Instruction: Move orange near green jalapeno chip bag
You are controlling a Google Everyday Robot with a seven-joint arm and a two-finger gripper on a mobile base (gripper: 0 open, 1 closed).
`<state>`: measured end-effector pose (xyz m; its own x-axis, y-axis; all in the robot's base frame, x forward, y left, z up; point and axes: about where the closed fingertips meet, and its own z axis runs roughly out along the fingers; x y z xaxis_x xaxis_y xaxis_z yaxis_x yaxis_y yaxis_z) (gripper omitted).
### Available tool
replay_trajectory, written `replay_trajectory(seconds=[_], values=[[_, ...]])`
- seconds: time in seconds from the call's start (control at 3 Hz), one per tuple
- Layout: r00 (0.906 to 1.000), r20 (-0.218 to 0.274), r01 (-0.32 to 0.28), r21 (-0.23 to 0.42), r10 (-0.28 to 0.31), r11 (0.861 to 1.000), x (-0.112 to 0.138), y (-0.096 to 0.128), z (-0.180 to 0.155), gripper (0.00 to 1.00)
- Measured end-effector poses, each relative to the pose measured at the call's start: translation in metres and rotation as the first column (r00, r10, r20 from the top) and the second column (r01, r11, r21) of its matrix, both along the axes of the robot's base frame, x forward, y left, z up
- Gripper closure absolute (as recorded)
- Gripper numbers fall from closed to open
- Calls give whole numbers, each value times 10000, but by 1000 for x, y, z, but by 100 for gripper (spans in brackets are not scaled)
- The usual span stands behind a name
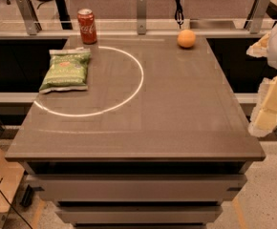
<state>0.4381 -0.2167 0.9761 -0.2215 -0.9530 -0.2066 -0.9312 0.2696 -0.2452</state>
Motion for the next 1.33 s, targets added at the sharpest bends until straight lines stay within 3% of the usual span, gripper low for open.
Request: replay_trajectory(seconds=[0.67,1.0,1.33], values=[[9998,155,-129,360,124,9993,5,2,3,0],[9971,478,-652,1272,596,9897,25,7,6,0],[9947,885,-713,2374,515,9688,59,3,11,0]])
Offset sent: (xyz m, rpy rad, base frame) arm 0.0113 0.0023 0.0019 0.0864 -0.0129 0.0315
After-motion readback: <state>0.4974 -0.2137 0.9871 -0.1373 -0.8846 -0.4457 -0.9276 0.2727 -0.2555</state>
